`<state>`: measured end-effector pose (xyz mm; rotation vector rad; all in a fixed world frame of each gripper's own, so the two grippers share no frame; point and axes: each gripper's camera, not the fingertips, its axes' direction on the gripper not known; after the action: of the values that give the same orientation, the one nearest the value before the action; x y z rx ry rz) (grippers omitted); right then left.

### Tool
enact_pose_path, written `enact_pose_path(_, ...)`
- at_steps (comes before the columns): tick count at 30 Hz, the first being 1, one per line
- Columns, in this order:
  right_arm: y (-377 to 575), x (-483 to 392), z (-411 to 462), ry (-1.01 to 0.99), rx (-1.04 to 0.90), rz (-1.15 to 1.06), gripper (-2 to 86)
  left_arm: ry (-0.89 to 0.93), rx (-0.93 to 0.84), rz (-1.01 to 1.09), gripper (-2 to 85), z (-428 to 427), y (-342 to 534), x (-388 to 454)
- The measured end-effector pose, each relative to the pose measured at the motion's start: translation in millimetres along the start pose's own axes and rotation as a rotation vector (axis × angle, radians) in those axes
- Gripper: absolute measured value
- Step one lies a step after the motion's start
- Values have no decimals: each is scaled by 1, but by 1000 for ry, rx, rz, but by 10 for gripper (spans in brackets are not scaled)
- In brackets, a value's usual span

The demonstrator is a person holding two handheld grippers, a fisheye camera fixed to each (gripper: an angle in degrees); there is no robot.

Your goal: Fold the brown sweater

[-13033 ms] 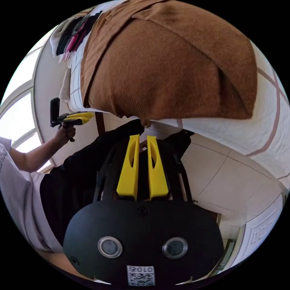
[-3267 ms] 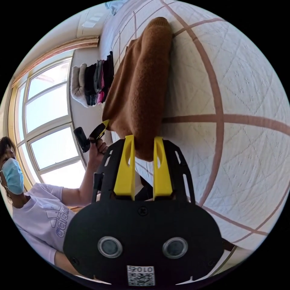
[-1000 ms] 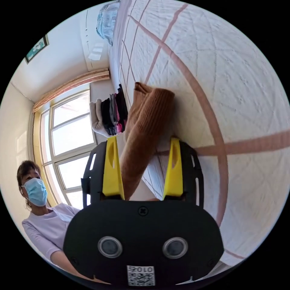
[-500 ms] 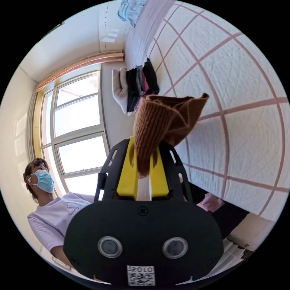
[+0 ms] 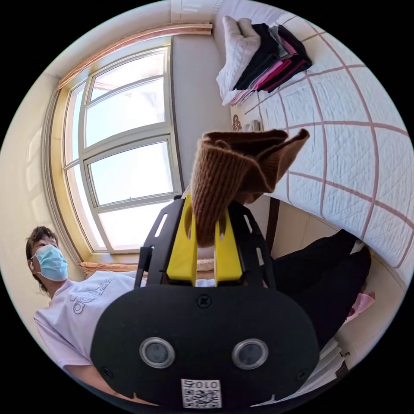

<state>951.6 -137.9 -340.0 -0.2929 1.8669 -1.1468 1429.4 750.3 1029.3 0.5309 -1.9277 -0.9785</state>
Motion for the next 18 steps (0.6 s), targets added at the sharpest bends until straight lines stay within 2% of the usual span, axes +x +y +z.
enact_pose_path(5, -8, -5, 58, 6, -105, -30, 74, -34, 109, -22, 120, -72, 40, 16)
enact_pose_path(9, -11, -9, 108, 38, -143, -24, 75, -22, 125, -21, 120, -117, 50, 15)
enact_pose_path(15, -44, 9, 199, 77, -159, 50, 76, -14, 72, -46, 122, -208, 26, -13)
enact_pose_path(18, -79, 14, 255, 95, -134, 84, 77, -16, 11, -57, 122, -266, -12, -37)
